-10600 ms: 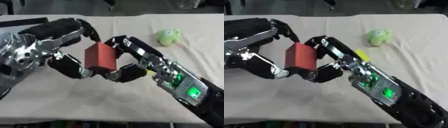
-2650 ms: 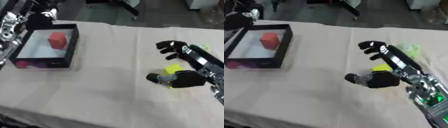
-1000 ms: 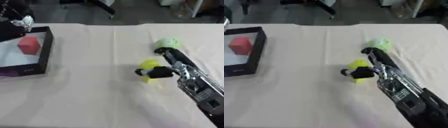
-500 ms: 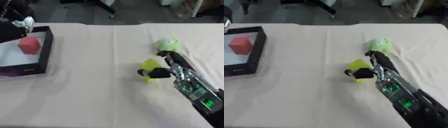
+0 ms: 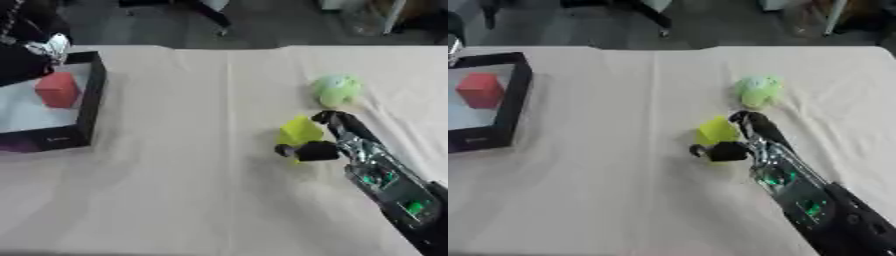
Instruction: Pick up the objects with one hand, pass them to the other hand, and then place them into the box on the other side of the table.
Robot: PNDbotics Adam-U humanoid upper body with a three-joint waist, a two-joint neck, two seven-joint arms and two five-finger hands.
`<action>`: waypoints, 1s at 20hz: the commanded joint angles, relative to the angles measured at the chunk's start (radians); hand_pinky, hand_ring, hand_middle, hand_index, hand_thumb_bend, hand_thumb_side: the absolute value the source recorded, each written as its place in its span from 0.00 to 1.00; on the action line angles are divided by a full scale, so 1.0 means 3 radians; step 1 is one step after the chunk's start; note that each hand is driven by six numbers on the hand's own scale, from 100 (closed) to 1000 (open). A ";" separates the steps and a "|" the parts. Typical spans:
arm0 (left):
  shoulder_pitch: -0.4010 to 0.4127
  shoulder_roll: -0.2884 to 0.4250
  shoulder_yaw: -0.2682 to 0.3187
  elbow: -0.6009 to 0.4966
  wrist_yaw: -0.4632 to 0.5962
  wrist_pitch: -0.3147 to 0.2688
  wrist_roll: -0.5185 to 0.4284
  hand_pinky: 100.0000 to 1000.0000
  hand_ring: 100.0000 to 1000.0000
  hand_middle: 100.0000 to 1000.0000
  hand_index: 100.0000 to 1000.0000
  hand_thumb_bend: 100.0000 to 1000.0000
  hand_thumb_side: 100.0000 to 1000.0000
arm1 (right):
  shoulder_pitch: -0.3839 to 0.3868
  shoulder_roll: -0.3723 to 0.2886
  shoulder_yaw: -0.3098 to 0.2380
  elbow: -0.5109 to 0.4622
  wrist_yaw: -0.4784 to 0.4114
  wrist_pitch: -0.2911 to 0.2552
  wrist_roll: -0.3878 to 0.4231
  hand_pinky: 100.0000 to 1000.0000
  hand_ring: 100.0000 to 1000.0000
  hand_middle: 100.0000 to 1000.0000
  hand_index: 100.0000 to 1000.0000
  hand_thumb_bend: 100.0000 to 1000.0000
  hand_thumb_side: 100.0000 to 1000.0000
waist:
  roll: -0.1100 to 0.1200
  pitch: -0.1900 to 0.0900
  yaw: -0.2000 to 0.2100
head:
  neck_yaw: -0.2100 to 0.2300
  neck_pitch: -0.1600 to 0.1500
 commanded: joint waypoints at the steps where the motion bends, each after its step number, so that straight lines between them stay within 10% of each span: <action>1: -0.0036 0.0071 0.0030 -0.0003 -0.0021 0.0002 0.0001 0.76 0.54 0.49 0.63 0.00 0.26 | -0.0024 -0.0020 -0.0002 -0.0006 -0.0099 -0.0002 -0.0050 0.79 0.87 0.82 0.83 0.63 0.32 | -0.0033 -0.0003 -0.0001 | -0.0001 0.0000; 20: -0.0034 0.0065 0.0016 -0.0002 -0.0036 0.0008 -0.0020 0.75 0.55 0.50 0.63 0.00 0.26 | -0.0014 -0.0015 -0.0018 0.0017 -0.0499 -0.0002 -0.0486 0.76 0.81 0.72 0.73 0.37 0.09 | -0.0026 -0.0007 -0.0003 | 0.0006 0.0001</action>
